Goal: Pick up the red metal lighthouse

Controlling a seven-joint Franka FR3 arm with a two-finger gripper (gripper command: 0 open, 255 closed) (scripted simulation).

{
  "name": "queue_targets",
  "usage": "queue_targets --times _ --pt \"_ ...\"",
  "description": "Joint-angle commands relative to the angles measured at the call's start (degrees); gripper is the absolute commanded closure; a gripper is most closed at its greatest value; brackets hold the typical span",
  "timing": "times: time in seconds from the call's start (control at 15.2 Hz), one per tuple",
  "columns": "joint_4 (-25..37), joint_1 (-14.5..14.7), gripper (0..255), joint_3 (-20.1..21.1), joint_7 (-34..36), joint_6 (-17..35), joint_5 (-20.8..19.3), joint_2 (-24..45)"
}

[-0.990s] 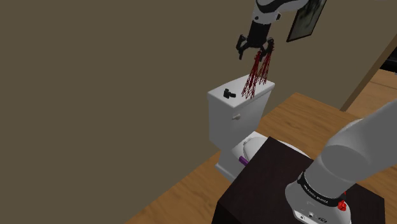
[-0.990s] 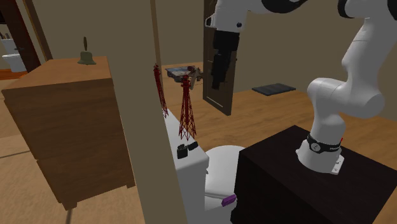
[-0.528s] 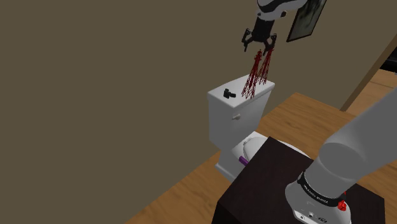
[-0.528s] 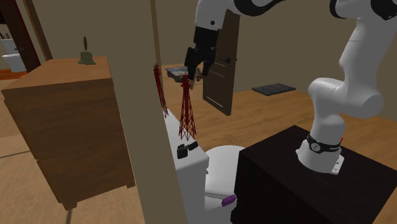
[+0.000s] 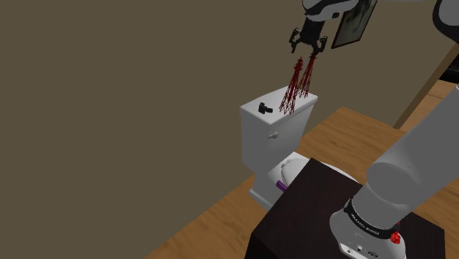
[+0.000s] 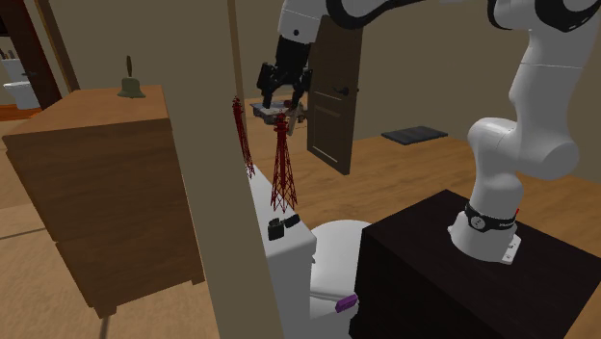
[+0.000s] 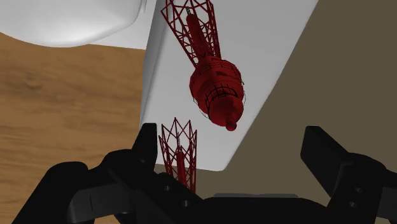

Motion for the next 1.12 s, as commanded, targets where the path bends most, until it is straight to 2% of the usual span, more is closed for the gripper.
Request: queue_targets --times 0.0,0.4,0.46,1.06 --pt "-0.81 -0.16 0 -0.16 0.39 1.4 -0.05 0.42" --pt "-4.11 -0.22 0 -0.23 0.72 4.88 -0.2 0.61" --pt "-4.18 -0.18 255 -0.18 0.82 4.84 -0.25 0.51" --pt "-4.1 -0.22 255 -0.23 0.72 4.88 -0.2 0.62"
